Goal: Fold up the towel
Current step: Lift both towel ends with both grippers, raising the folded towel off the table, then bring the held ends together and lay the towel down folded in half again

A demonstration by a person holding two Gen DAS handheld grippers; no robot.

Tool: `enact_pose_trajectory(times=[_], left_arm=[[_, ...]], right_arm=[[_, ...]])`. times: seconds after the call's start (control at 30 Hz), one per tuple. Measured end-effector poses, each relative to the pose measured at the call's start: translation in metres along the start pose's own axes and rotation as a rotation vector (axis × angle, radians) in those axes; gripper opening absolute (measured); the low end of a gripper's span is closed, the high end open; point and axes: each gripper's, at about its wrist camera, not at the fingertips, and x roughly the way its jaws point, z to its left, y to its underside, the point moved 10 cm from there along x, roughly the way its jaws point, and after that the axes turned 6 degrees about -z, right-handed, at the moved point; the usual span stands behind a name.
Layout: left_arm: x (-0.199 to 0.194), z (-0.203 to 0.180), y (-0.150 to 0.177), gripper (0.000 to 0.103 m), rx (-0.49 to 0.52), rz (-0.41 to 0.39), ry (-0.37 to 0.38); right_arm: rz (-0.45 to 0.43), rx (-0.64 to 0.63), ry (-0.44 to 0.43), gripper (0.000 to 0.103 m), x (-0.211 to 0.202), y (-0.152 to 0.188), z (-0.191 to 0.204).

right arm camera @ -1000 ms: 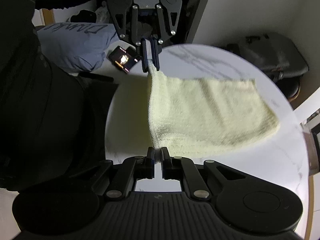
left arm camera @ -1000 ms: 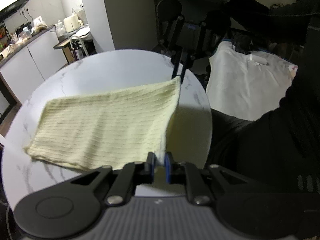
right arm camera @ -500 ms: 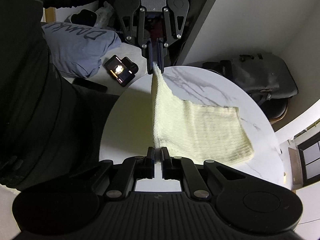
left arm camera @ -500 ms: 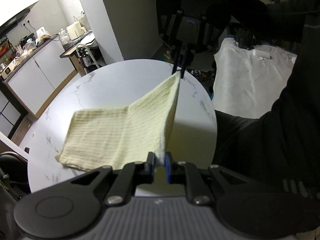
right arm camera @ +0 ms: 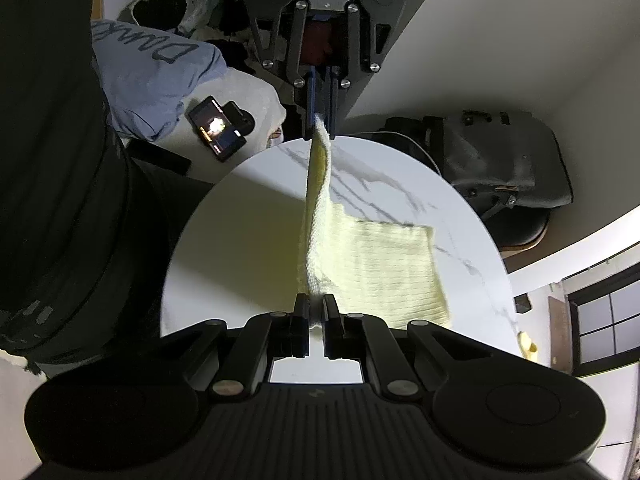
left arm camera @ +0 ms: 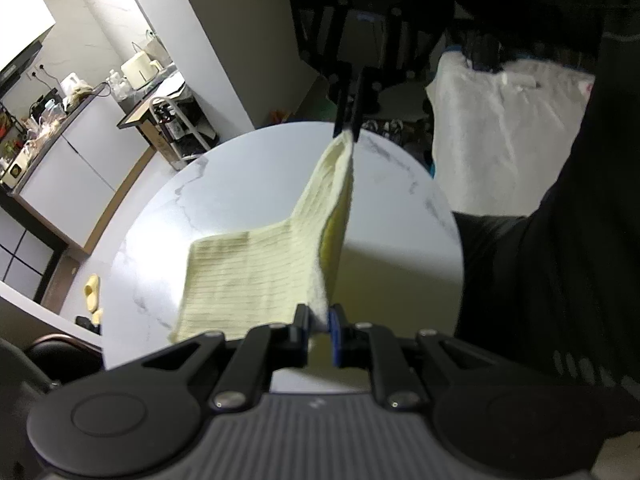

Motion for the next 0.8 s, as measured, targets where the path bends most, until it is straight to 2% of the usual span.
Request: enact_pose_trajectory(times=[0.33, 0.8], left_arm=[[0.003, 0.022, 0.007, 0.011, -0.002, 0.001, 0.001], [0.017, 0.051, 0.012, 0.011, -0.014, 0.001, 0.016]], right_arm=[[0.03, -0.021, 0.012, 0.007, 0.003, -0.007, -0.023], [0.061, -0.009, -0.005, 0.007, 0.021, 0.001, -0.051]])
